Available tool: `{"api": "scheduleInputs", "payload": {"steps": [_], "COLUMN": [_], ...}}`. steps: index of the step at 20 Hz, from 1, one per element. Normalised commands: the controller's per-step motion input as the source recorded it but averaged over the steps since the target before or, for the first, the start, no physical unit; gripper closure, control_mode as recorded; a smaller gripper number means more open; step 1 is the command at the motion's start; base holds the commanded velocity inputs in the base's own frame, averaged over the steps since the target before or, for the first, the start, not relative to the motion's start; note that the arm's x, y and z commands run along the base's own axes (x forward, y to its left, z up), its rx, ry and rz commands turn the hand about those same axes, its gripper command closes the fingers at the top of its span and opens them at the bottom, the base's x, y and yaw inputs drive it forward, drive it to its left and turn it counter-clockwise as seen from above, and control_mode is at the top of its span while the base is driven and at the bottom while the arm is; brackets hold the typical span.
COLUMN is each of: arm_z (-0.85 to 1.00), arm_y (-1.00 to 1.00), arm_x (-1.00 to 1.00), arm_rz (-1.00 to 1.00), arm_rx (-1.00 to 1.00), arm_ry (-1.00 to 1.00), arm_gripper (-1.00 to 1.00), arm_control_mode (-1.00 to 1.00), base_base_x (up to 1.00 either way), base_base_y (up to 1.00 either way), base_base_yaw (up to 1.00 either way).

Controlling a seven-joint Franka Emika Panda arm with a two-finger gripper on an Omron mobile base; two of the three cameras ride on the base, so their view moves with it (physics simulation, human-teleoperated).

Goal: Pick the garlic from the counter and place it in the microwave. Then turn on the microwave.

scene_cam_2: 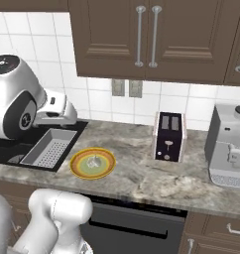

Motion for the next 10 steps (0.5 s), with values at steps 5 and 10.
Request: {"api": "scheduleInputs", "payload": {"steps": [5, 10], "arm_z": [-0.22, -0.32], "arm_y": [0.0, 0.0], "arm_x": [0.27, 0.3], "arm_rz": [0.0, 0.0], "arm_rx": [0.0, 0.0], "arm_ry": [0.01, 0.05], "arm_gripper": [-1.0, -1.0], "arm_control_mode": [-1.0, -1.0], "base_base_x": [0.0, 0.0], "base_base_y": [0.0, 0.0], "base_base_yaw": [0.0, 0.0]}}
